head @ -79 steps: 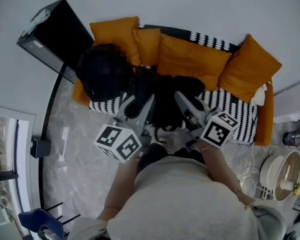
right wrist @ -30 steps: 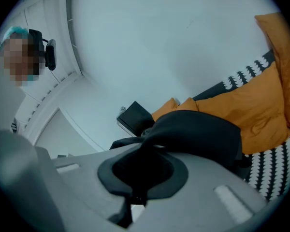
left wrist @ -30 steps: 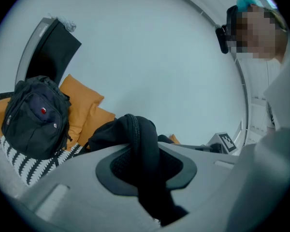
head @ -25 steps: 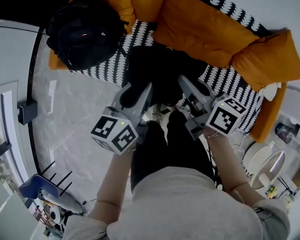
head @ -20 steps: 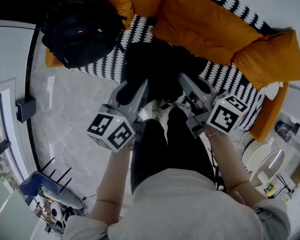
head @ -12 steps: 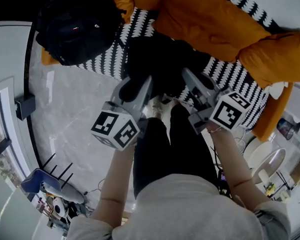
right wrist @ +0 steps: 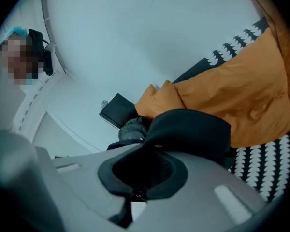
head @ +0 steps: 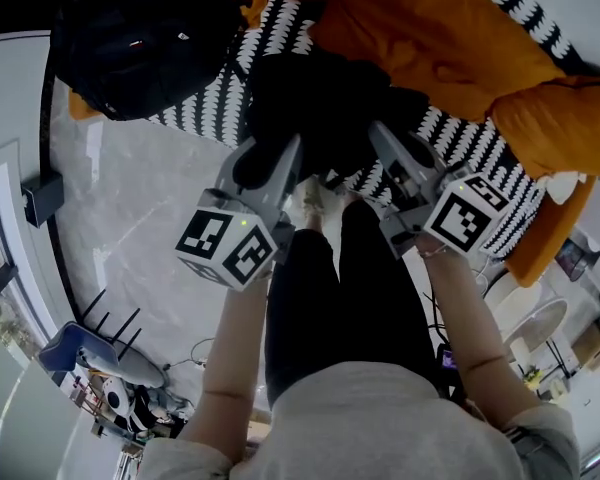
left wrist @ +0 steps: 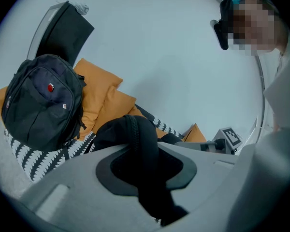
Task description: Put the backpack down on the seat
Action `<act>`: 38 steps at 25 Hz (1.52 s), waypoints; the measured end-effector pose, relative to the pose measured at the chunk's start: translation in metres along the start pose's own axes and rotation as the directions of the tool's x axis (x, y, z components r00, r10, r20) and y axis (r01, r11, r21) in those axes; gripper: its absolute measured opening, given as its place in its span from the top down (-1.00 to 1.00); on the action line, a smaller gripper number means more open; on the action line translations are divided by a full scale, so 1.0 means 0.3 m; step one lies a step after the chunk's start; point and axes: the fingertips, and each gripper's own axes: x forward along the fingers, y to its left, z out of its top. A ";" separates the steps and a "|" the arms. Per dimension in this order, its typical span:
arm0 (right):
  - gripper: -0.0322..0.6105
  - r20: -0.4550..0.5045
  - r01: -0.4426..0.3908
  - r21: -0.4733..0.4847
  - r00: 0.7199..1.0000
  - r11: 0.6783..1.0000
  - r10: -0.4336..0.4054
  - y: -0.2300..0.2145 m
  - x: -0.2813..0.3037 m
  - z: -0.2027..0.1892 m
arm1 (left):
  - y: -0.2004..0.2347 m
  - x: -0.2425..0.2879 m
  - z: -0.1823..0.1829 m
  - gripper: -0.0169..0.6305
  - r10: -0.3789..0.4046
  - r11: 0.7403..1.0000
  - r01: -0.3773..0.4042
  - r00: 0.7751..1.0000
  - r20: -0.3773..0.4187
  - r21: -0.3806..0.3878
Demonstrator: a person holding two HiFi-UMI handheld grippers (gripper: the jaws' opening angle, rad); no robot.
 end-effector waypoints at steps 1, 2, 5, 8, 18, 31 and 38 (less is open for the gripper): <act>0.87 0.001 0.004 0.007 1.000 1.000 -0.004 -0.015 0.008 -0.001 | 0.011 0.012 -0.007 0.65 0.004 1.000 -0.004 1.000 -0.001 -0.003; 0.87 0.003 0.008 0.016 1.000 1.000 -0.008 -0.027 0.017 -0.003 | 0.021 0.023 -0.014 0.65 0.007 1.000 -0.007 1.000 -0.003 -0.006; 0.87 0.007 0.016 0.025 1.000 1.000 -0.016 -0.056 0.049 -0.011 | 0.053 0.054 -0.030 0.65 0.014 1.000 -0.014 1.000 -0.004 -0.013; 0.87 0.002 0.022 0.018 1.000 1.000 -0.022 -0.089 0.079 -0.016 | 0.084 0.090 -0.046 0.65 0.020 1.000 -0.020 1.000 -0.013 -0.023; 0.87 0.007 0.051 0.079 0.999 0.996 -0.052 -0.206 0.154 -0.039 | 0.183 0.182 -0.096 0.65 0.036 0.999 -0.038 0.994 -0.100 -0.016; 0.87 -0.017 0.089 0.124 0.996 0.988 -0.088 -0.341 0.239 -0.110 | 0.301 0.262 -0.179 0.65 0.063 0.997 -0.069 0.986 -0.154 -0.037; 0.86 -0.037 0.100 0.118 0.995 0.988 -0.096 -0.401 0.262 -0.141 | 0.362 0.285 -0.219 0.64 0.097 0.994 -0.102 0.983 -0.153 -0.026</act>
